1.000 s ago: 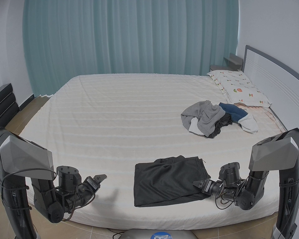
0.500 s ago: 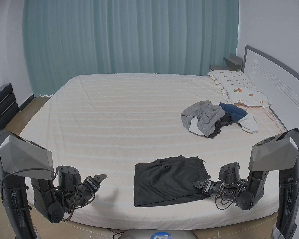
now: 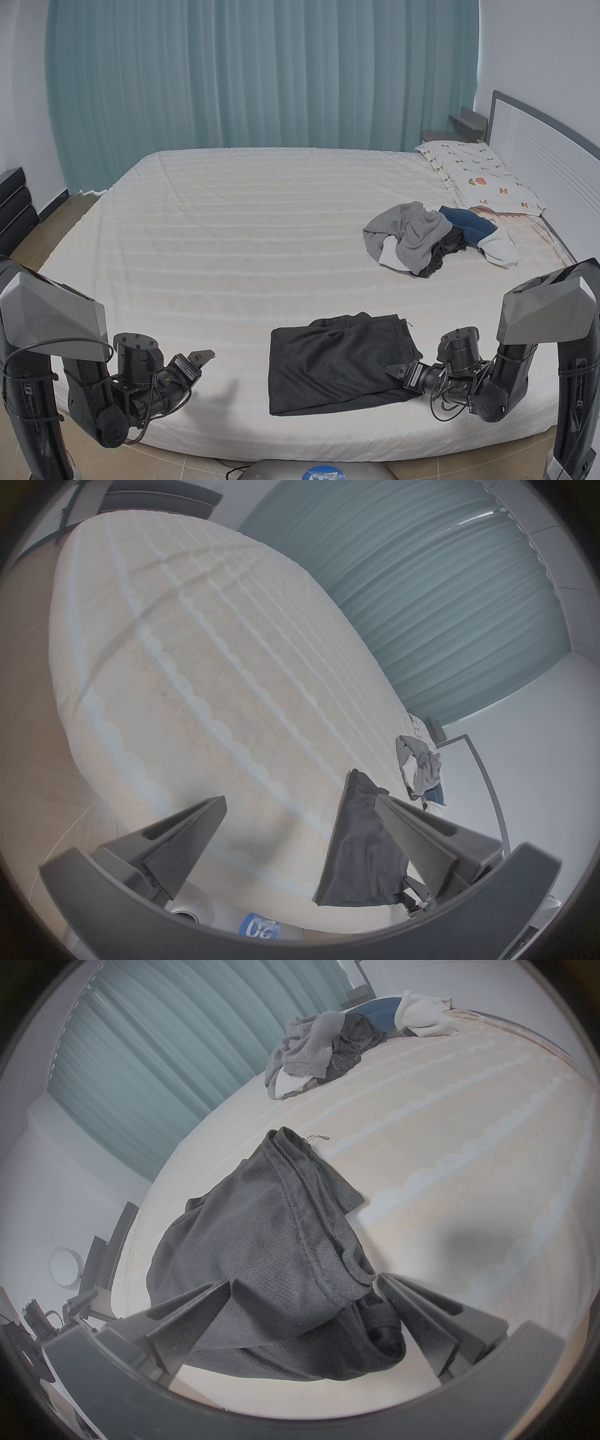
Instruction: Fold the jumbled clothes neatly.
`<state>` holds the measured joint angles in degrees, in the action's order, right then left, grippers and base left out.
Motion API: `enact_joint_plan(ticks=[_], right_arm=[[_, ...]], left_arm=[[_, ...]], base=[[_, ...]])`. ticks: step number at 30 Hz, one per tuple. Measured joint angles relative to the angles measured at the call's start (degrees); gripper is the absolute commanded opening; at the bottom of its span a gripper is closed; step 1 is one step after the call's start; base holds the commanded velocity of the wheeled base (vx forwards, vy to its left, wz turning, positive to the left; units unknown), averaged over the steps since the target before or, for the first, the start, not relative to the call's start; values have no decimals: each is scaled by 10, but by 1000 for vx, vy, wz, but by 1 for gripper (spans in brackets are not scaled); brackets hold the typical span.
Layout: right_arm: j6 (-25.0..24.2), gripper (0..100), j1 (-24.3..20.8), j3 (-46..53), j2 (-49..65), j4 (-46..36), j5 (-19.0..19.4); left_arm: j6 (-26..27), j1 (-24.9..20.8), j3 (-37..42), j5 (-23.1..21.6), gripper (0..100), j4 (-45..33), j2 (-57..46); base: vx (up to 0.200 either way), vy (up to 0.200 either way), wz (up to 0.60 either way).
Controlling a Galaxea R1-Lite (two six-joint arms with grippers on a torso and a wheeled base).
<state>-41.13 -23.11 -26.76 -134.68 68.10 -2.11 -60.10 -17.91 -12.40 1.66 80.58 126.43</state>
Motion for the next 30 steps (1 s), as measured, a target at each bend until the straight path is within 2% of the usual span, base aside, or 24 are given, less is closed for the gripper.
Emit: enact_joint_plan(ticks=[20,30], right_arm=[[1,100,1,-4,-1,0,0],[26,100,2,-14,-1,-1,-1]], left_arm=[[0,0,-1,-1,100,0,0],[-1,0,0,-1,100,0,0]], base=[[0,0,0],[0,0,0]])
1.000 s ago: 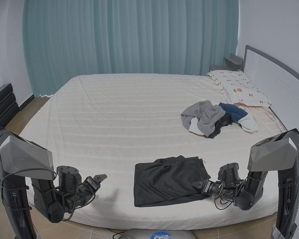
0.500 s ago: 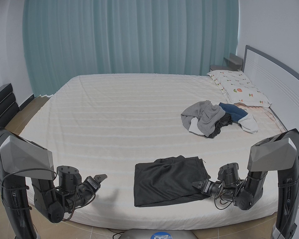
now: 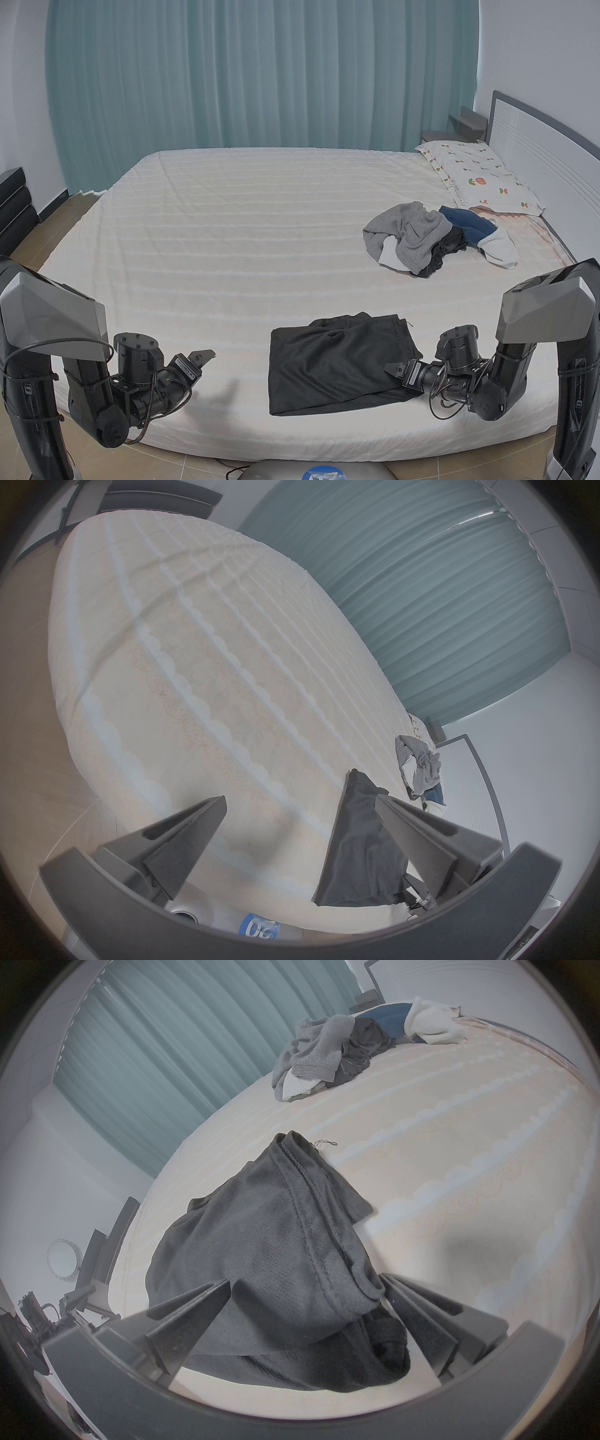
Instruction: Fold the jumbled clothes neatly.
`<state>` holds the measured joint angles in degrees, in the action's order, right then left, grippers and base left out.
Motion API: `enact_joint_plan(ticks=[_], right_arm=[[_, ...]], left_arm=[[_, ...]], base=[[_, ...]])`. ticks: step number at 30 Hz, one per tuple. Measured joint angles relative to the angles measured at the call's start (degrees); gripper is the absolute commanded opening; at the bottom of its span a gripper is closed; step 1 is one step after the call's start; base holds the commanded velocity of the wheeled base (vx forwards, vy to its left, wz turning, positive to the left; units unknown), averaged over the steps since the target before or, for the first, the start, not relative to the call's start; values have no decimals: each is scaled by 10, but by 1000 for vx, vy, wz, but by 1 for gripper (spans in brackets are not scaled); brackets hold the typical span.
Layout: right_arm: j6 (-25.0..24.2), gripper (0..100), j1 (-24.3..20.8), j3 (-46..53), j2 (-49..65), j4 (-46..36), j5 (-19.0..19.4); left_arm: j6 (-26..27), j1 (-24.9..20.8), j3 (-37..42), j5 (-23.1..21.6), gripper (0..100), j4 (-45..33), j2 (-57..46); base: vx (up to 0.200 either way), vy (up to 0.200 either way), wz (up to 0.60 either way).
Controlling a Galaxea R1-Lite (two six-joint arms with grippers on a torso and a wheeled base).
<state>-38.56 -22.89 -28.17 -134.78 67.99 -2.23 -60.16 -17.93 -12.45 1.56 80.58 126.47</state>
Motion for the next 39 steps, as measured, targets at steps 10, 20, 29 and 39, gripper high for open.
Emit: enact_joint_plan(ticks=[10,20,29,39], right_arm=[[7,100,24,0,30,-8,-1],[7,100,19,-5,12,-1,0],[9,100,25,5,4,1,0],[10,0,28,7,3,-2,0]], left_arm=[[0,1,0,0,100,0,2],[1,1,-1,1,100,0,5],[0,1,0,1,100,0,5],[0,3,0,0,100,0,6]], base=[[0,0,0],[0,0,0],[0,0,0],[0,0,0]])
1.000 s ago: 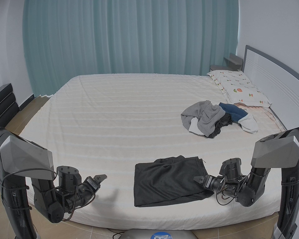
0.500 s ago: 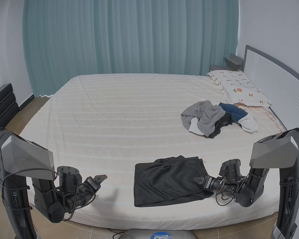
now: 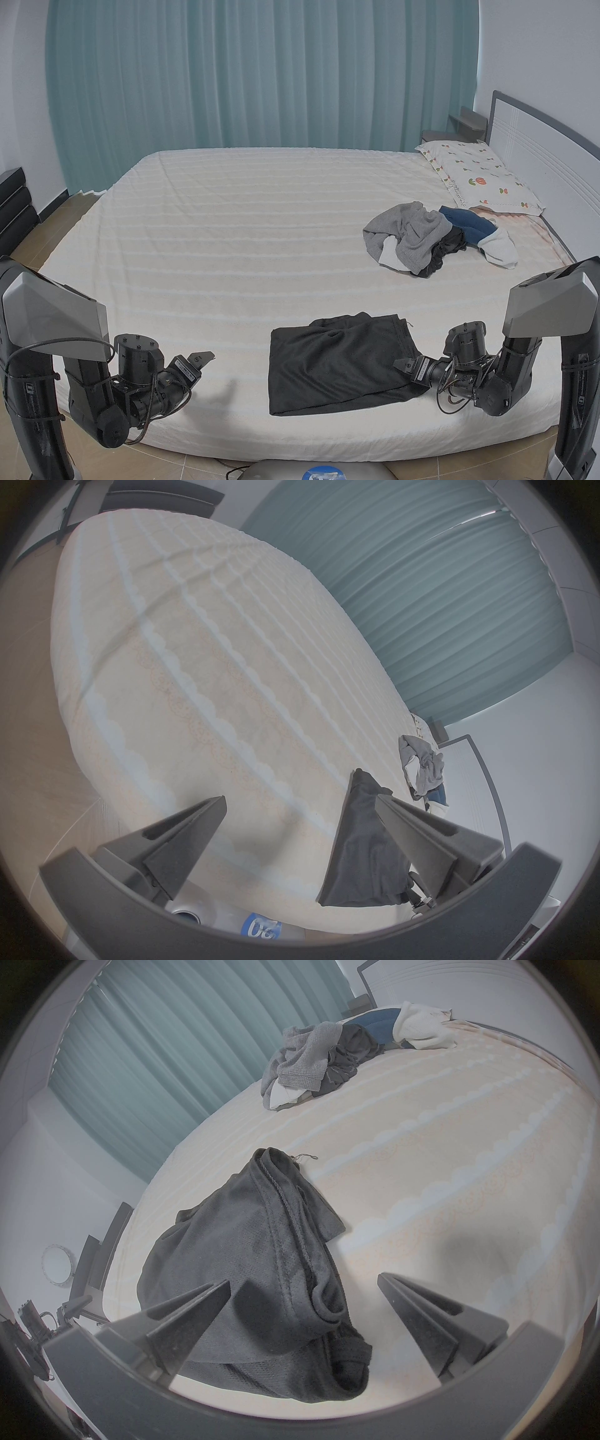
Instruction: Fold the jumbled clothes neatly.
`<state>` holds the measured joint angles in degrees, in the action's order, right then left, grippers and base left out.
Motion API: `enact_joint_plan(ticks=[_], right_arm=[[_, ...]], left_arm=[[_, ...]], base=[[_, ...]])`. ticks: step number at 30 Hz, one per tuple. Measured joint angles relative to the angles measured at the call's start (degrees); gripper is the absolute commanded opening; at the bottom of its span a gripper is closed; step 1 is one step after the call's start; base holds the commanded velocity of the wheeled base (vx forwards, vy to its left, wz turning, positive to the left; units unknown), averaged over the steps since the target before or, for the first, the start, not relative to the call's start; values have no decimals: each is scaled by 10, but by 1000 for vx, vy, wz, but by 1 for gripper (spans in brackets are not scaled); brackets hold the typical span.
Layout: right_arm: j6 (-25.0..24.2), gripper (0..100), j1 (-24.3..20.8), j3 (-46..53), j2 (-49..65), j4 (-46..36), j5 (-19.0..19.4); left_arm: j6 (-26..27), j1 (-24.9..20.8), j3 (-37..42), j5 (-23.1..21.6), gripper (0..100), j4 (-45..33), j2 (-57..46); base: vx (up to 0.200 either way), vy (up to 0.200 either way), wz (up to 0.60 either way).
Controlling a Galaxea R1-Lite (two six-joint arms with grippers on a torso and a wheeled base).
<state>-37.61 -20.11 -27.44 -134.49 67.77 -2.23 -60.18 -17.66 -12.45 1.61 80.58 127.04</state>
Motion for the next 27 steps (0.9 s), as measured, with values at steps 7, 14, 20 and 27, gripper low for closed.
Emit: enact_joint_plan(ticks=[7,14,20,27], right_arm=[[-1,0,-1,4,-3,2,0],[-1,0,-2,17,0,3,0],[0,0,-1,38,17,4,0],[1,0,1,65,33,4,3]], left_arm=[[0,-2,-1,0,100,0,0],[0,-1,0,0,100,0,0],[0,-1,0,0,100,0,0],[0,-1,0,0,100,0,0]], base=[[0,0,0],[0,0,0],[0,0,0],[0,0,0]])
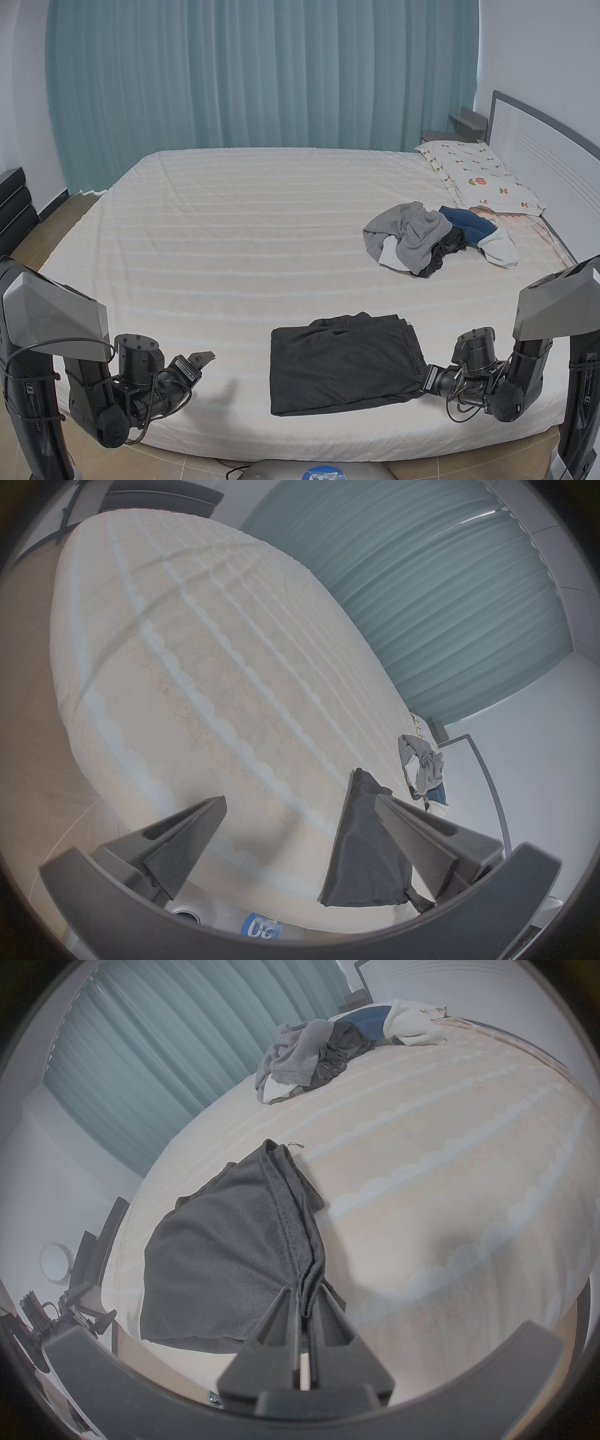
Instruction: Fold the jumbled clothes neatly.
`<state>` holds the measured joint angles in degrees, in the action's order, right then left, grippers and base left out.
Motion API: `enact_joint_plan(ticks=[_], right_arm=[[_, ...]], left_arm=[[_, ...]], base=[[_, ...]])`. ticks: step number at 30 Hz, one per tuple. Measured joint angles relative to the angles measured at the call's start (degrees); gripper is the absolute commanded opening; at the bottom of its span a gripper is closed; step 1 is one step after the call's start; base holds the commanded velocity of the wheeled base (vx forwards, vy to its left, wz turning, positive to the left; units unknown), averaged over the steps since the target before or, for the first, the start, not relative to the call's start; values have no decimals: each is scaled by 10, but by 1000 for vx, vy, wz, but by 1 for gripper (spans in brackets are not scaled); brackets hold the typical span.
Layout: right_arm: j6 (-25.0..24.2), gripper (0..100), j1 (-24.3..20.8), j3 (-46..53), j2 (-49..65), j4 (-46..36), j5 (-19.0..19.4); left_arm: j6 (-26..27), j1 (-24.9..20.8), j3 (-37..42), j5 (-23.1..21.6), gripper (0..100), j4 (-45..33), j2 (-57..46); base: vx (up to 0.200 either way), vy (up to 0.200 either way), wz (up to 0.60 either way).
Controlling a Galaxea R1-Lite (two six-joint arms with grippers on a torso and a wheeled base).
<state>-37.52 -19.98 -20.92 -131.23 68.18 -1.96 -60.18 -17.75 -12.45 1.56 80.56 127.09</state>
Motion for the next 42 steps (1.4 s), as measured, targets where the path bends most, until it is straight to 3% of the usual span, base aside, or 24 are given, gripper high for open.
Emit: enact_joint_plan(ticks=[12,25,26,42], right_arm=[[18,0,2,48,4,52,4],[18,0,2,53,-3,55,5],[18,100,2,53,-4,54,5],[14,100,17,52,17,63,3]], left_arm=[[0,0,0,0,100,0,2],[0,0,-1,0,100,0,3],[0,0,-1,0,100,0,3],[2,-2,-1,1,100,0,1]], base=[[0,0,0],[0,0,0],[0,0,0],[0,0,0]])
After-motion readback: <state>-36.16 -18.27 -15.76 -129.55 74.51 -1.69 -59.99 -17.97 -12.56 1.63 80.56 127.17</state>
